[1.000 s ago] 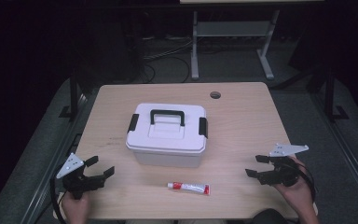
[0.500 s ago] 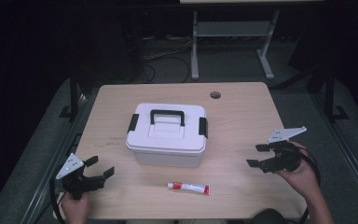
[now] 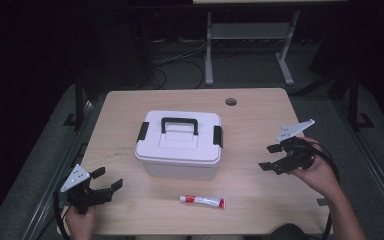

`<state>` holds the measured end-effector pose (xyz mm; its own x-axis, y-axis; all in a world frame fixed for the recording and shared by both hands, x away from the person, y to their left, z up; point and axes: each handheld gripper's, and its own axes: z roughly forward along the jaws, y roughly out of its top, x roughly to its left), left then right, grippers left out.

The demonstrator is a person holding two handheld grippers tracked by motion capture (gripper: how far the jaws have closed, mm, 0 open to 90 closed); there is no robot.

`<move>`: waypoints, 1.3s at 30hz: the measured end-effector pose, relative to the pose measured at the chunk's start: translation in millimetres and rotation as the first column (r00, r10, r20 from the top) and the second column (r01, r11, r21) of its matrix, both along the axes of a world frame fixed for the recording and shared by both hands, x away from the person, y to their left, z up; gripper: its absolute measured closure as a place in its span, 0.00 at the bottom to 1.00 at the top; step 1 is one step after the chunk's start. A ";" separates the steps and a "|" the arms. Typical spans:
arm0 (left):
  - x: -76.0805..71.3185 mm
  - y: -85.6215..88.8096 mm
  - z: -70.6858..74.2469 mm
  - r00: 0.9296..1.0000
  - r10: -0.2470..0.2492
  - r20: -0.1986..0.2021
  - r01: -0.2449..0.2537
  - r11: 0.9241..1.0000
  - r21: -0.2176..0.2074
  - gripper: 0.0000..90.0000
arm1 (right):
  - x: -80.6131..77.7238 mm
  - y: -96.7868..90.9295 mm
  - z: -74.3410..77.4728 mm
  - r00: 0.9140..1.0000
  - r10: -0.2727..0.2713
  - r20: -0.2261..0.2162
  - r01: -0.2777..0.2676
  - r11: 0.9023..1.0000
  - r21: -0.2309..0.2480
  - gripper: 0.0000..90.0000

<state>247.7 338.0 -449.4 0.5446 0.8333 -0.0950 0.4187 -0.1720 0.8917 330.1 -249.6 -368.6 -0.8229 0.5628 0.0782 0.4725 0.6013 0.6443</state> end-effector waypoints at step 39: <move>1.4 0.2 0.8 1.000 -0.005 0.014 0.005 1.000 0.000 0.15 | 63.1 85.3 69.1 0.967 0.246 -0.067 -0.253 0.959 -0.125 0.30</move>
